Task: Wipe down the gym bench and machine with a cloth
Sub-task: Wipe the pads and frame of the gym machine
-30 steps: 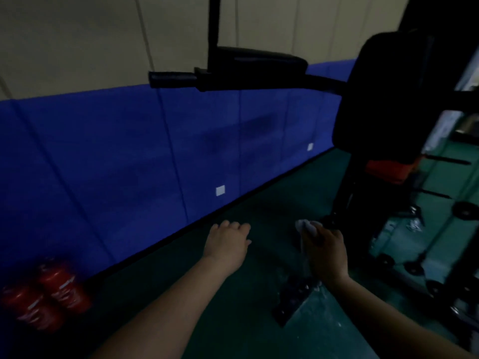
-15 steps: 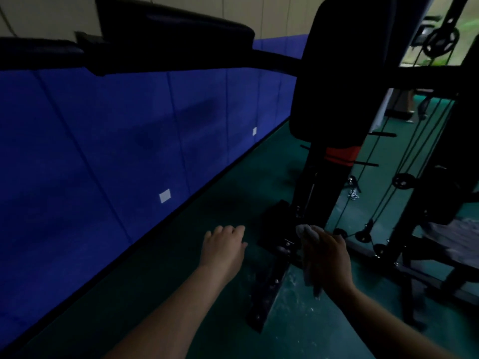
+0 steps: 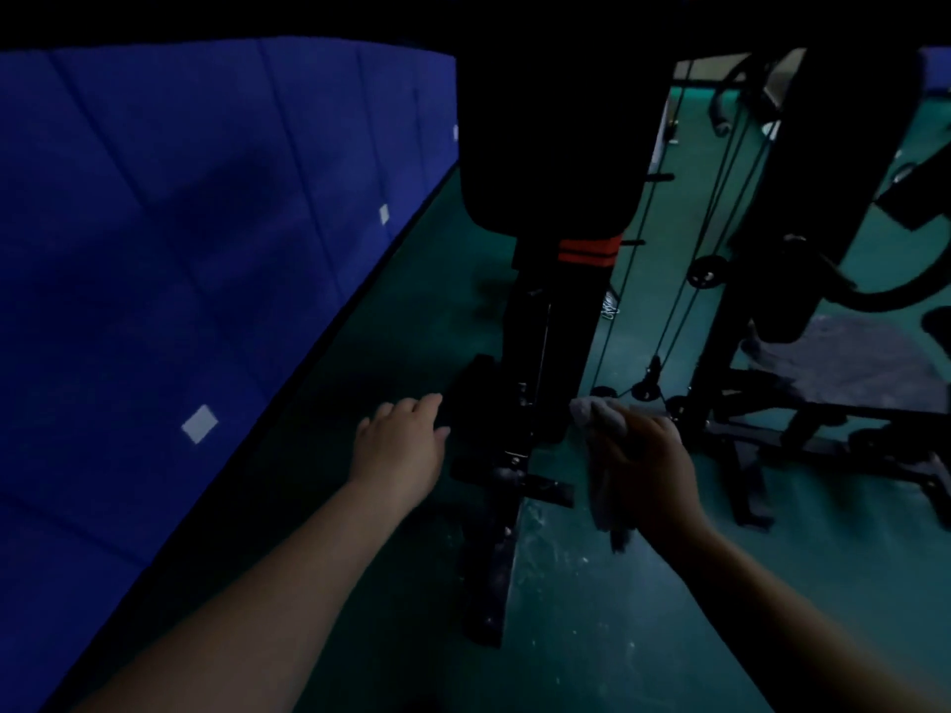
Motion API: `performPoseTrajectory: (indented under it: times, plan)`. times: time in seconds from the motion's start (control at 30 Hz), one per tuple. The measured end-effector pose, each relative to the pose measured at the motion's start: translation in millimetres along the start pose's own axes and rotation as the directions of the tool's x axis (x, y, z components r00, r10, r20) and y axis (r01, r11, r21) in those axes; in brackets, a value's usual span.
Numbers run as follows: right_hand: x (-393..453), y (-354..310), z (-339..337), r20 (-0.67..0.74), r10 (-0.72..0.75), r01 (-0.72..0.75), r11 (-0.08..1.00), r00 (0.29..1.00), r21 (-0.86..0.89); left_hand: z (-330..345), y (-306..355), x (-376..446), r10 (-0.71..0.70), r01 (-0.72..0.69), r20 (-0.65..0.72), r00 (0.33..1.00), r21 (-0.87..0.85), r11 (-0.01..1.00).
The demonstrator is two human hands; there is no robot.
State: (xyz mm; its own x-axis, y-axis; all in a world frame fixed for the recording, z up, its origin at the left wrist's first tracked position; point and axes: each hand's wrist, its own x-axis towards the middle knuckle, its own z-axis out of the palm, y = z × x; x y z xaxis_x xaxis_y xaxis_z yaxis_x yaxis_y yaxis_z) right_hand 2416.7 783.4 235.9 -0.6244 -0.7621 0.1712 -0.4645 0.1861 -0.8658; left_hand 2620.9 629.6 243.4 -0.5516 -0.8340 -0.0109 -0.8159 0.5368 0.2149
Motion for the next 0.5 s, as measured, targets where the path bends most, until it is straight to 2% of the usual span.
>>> performPoseTrajectory:
  times: [0.07,0.2,0.37,0.43,0.5]
  plan:
    - [12,2,15,-0.028,0.072,-0.072,0.997,0.997,0.003,2,-6,21,0.044,-0.044,0.011,0.999,0.011,0.999]
    - [40,-5,46,-0.100,0.111,-0.111,0.994,0.989,0.009,7,-22,58,0.121,-0.123,0.046,0.992,0.052,0.991]
    - [72,8,77,-0.167,0.189,-0.178,0.981,0.968,0.077,13,-32,100,0.194,-0.194,0.027,0.981,0.007,0.981]
    - [85,17,89,-0.189,0.211,-0.195,0.976,0.959,0.102,16,-31,114,0.215,-0.214,0.004,0.977,-0.066,0.975]
    - [97,25,101,-0.173,0.244,-0.218,0.963,0.954,0.158,21,-23,127,0.231,-0.220,0.019,0.973,-0.247,0.944]
